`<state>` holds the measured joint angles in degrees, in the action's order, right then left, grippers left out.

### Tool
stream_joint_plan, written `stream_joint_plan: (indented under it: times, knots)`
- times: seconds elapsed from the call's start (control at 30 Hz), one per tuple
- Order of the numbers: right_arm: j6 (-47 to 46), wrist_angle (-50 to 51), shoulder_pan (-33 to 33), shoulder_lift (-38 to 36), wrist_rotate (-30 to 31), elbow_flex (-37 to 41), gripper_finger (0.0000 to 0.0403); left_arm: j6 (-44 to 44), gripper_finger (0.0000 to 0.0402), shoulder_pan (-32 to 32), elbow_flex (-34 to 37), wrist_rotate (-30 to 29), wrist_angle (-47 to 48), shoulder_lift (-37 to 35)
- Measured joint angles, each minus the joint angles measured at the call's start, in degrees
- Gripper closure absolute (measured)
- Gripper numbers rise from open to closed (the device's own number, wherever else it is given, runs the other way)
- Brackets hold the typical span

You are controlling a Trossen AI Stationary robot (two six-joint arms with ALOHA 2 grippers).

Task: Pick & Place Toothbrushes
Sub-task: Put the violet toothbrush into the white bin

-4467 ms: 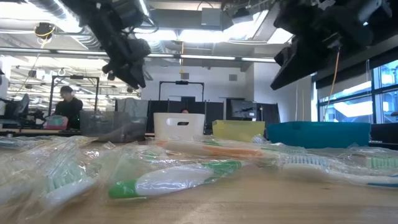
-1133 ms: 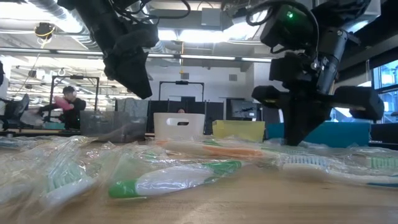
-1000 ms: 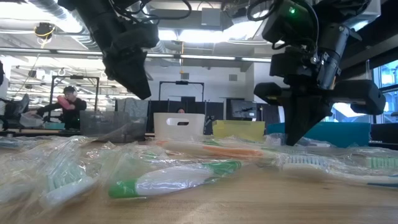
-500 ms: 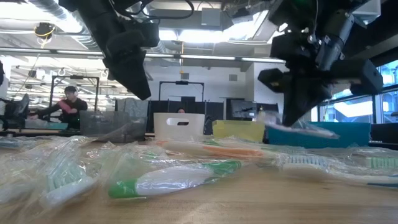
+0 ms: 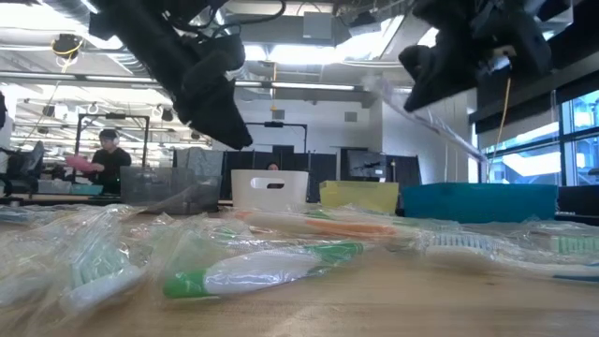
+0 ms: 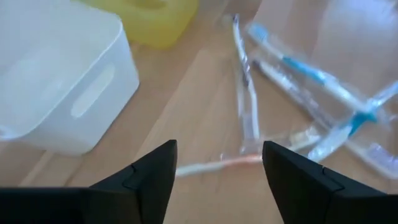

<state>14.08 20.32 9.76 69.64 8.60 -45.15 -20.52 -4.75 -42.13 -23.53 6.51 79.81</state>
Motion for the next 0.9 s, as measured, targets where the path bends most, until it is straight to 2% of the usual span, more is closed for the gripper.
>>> stream_joint_plan:
  times: [0.27, 0.57, 0.67, 0.9]
  knots:
    - [0.0, -7.4, -0.8, -0.4, -0.4, 0.0, 0.0403, 7.1, 0.0174, 0.0, 4.0, 0.0, -18.1, 0.0]
    - [1.4, -18.8, -3.3, -0.4, -0.8, 0.0, 0.0403, 12.7, 0.0177, 0.0, 4.3, 0.1, -26.3, 0.0]
    - [1.4, -22.1, -4.2, -0.4, -2.9, 0.0, 0.0403, 13.6, 0.0178, 0.0, 4.3, 0.1, -29.2, 0.3]
    - [1.4, -31.5, -5.1, -0.3, -3.5, 0.0, 0.0402, 17.3, 0.0178, 0.0, 4.3, 0.9, -41.6, 5.5]
